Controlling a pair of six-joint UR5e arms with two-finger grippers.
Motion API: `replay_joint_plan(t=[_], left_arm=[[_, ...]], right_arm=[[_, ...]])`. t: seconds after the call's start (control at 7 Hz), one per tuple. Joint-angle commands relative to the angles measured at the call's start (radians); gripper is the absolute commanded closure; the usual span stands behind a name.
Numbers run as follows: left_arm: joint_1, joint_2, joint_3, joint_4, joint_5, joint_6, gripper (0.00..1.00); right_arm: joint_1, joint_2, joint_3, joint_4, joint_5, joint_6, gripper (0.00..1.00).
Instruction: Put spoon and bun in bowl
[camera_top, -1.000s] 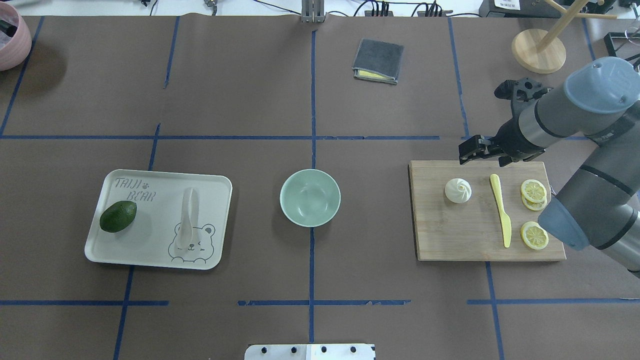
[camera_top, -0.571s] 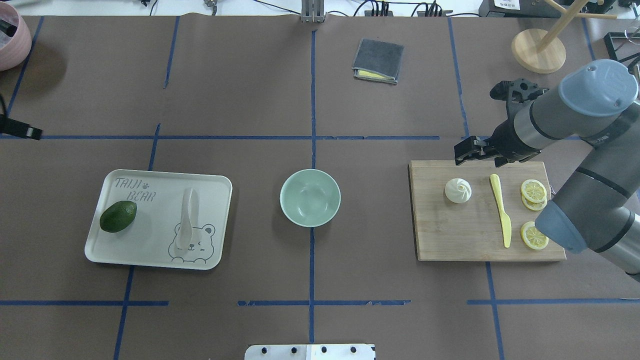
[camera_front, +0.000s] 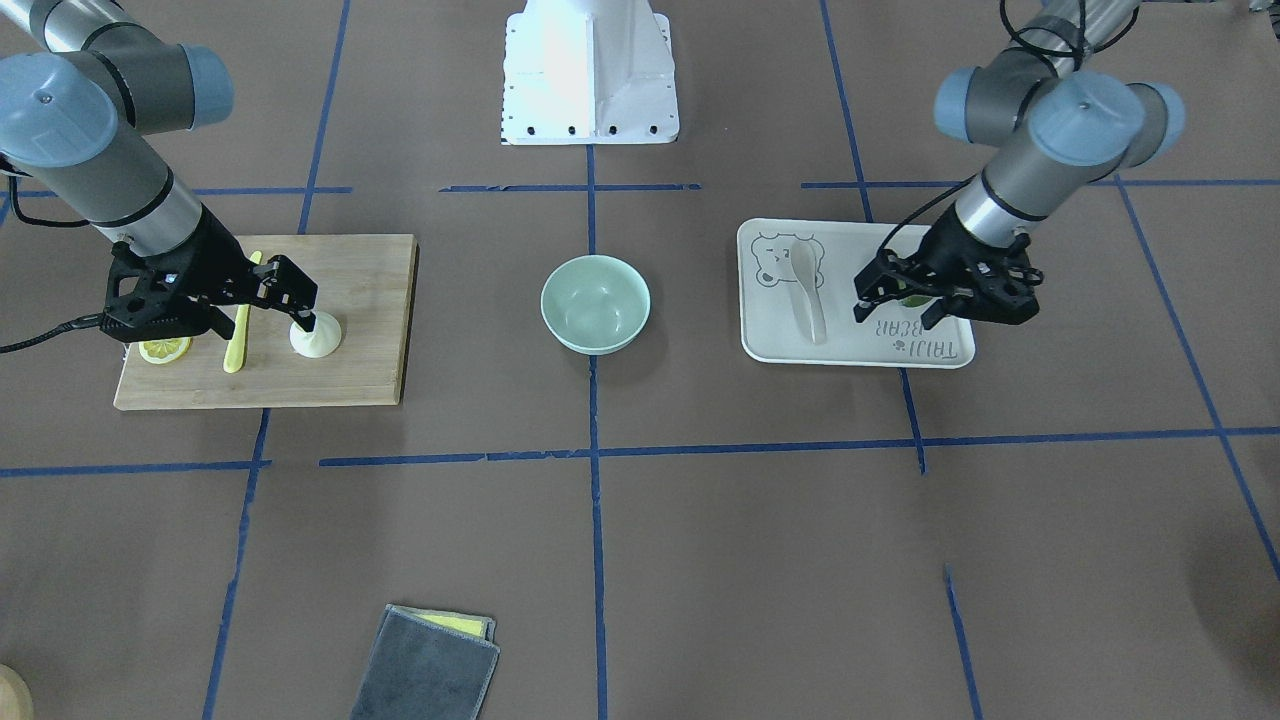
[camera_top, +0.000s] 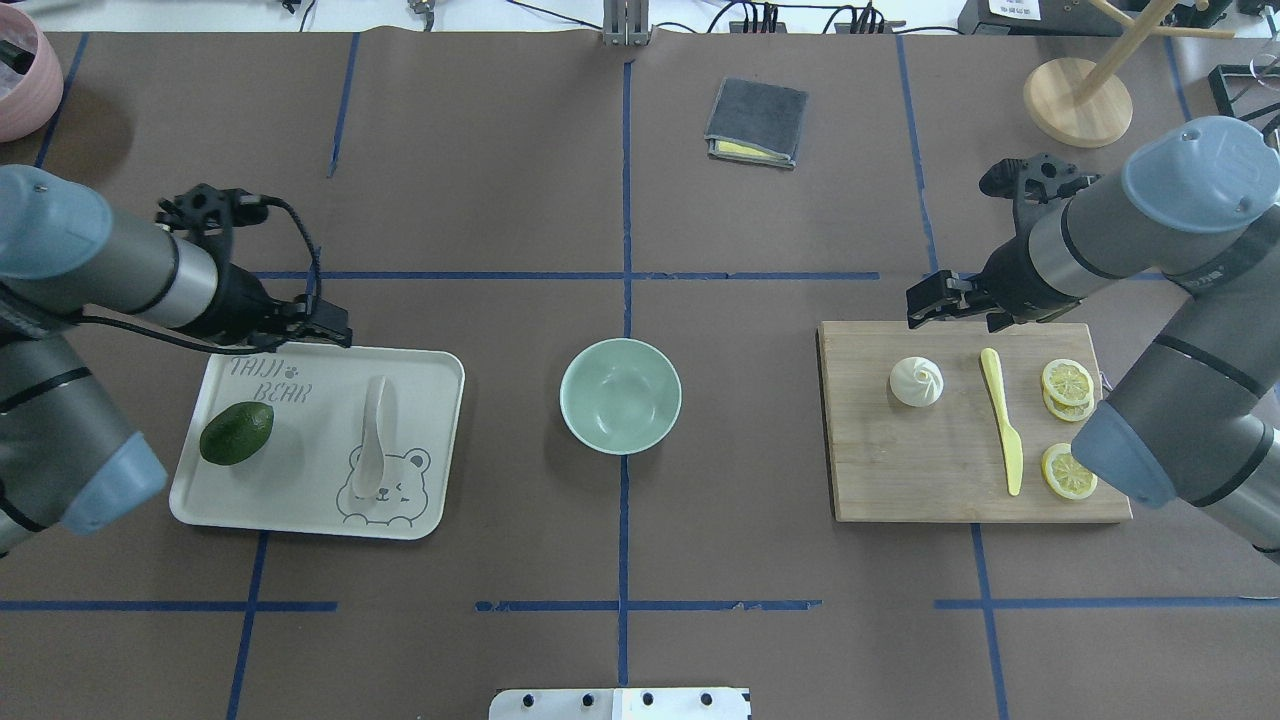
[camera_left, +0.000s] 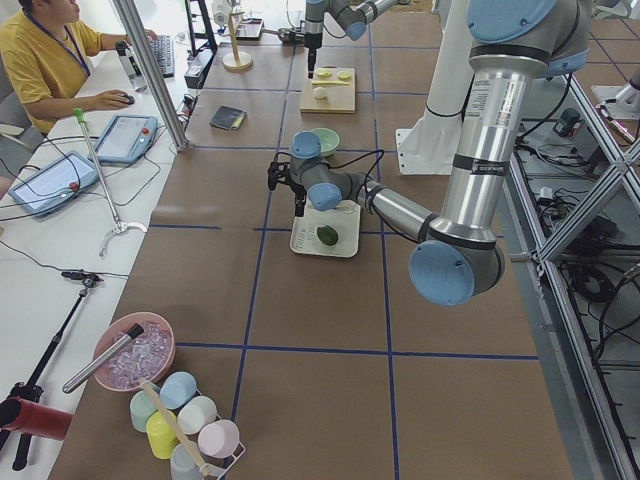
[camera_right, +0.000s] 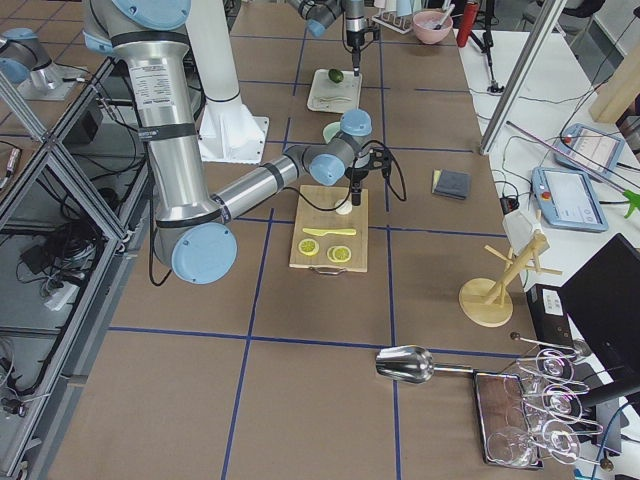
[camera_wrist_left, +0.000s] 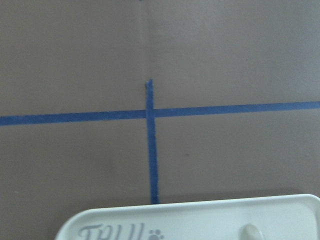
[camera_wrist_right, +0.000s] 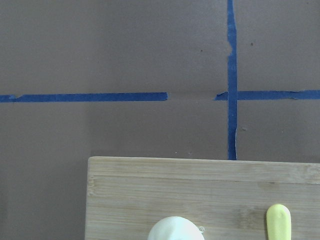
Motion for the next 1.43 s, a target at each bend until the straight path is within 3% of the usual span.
replay_joint_plan(t=[0.0,0.57,0.71,0.86,1.29], left_arm=[[0.106,-0.072,0.036,0.098,0.079,-0.026,0.07],[0.133,-0.072,0.057,0.106,0.076,-0.028,0.41],[0.137,-0.072,0.059,0.106,0.076,-0.028,0.62],[0.138,-0.074,0.051,0.123,0.077,-0.028,1.0],[0.138,-0.112,0.004,0.169,0.077,-0.034,1.0]], right_arm=[[0.0,0.001,0.003,0.0,-0.001,0.0,0.0],[0.0,0.001,0.006,0.0,-0.001,0.005,0.0],[0.0,0.001,0.005,0.0,-0.001,0.005,0.0],[0.0,0.001,0.005,0.0,-0.001,0.005,0.0],[0.0,-0.002,0.003,0.0,-0.001,0.005,0.0]])
